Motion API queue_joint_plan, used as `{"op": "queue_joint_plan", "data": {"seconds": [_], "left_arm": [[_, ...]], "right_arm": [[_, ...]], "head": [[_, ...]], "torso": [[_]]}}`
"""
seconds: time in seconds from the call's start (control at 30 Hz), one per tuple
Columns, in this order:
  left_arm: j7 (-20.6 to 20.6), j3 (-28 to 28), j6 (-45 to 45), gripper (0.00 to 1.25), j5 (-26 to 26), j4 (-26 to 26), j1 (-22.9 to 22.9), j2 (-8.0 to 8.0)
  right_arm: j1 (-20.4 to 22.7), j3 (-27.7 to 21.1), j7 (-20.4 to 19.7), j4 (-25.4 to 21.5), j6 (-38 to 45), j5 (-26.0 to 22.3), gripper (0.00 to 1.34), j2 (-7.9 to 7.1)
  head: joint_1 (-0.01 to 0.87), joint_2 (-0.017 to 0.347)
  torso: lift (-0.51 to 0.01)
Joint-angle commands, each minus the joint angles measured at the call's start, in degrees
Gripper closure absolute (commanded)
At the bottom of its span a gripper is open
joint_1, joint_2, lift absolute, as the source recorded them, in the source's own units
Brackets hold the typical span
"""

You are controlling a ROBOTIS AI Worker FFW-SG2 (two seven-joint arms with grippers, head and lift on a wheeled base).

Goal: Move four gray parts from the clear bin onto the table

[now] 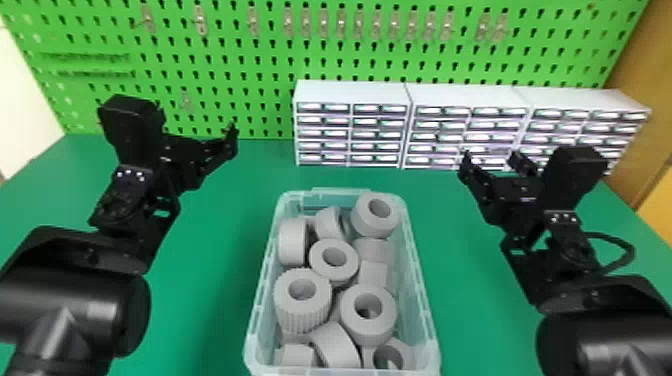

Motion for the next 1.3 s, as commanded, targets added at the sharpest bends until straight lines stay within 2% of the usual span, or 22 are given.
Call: {"op": "queue_joint_plan", "data": {"seconds": [0.0, 0.7, 0.97, 1.1, 1.27], "left_arm": [[0.0, -0.09, 0.0, 0.11, -0.09, 0.0, -0.11, 0.0], [0.0, -0.35, 0.0, 0.11, -0.35, 0.0, -0.28, -0.18], [0.0, -0.27, 0.0, 0.11, -0.7, 0.0, -0.28, -0.18], [0.0, -0.27, 0.0, 0.11, -0.79, 0.0, -0.37, -0.26], [0.0, 0.0, 0.0, 0.11, -0.79, 0.0, -0.2, -0.26]], "right_arm": [[0.07, 0.24, 0.0, -0.08, 0.0, -0.09, 0.45, 0.08], [0.34, 0.24, 0.0, -0.87, 0.62, -0.88, 0.45, 0.43], [0.07, 0.51, 0.0, -4.21, 9.41, -4.66, 0.45, 0.7], [0.51, 0.86, 0.0, -7.2, 14.94, -4.83, 0.45, 0.7], [0.78, -0.46, 0.0, -12.74, 28.13, -6.15, 0.45, 1.05]], "head": [[0.678, 0.034], [0.678, 0.034], [0.678, 0.034], [0.678, 0.034], [0.678, 0.034]], "torso": [[-0.05], [-0.05], [-0.05], [-0.05], [-0.05]]}}
